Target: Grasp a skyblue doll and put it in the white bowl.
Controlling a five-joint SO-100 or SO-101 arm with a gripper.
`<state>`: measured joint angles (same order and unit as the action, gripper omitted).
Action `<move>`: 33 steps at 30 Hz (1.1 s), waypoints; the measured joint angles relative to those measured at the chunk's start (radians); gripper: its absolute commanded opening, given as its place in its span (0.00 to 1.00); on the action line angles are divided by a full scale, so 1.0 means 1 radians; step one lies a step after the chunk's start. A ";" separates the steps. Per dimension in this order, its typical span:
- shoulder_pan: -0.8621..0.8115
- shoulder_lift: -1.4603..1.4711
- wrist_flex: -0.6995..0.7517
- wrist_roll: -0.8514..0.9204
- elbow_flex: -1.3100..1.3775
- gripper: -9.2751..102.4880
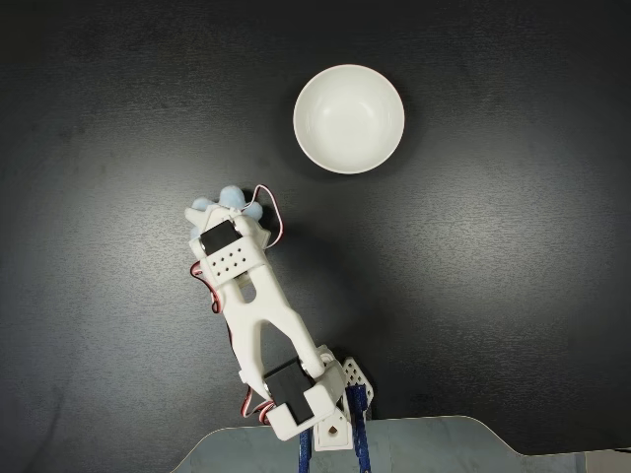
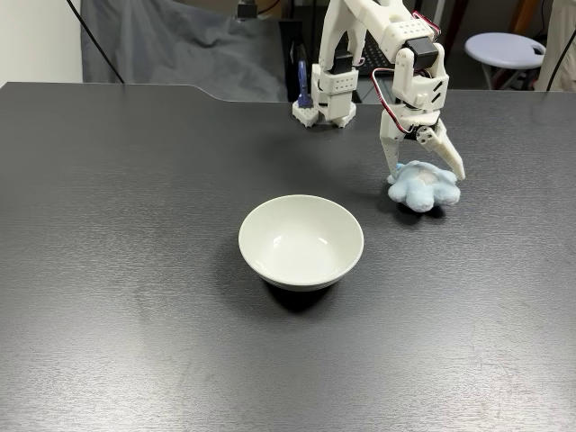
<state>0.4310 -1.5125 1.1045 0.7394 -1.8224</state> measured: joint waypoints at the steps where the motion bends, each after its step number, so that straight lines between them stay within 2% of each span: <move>1: 0.000 0.000 0.000 0.000 0.000 0.56; 14: 0.002 0.078 0.000 -0.005 0.000 0.56; 22: 0.002 0.078 -0.170 -0.009 0.000 0.55; 33: -0.002 0.078 -0.199 -0.009 -0.035 0.55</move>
<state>0.4295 -1.4343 0.9050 0.7302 -1.8577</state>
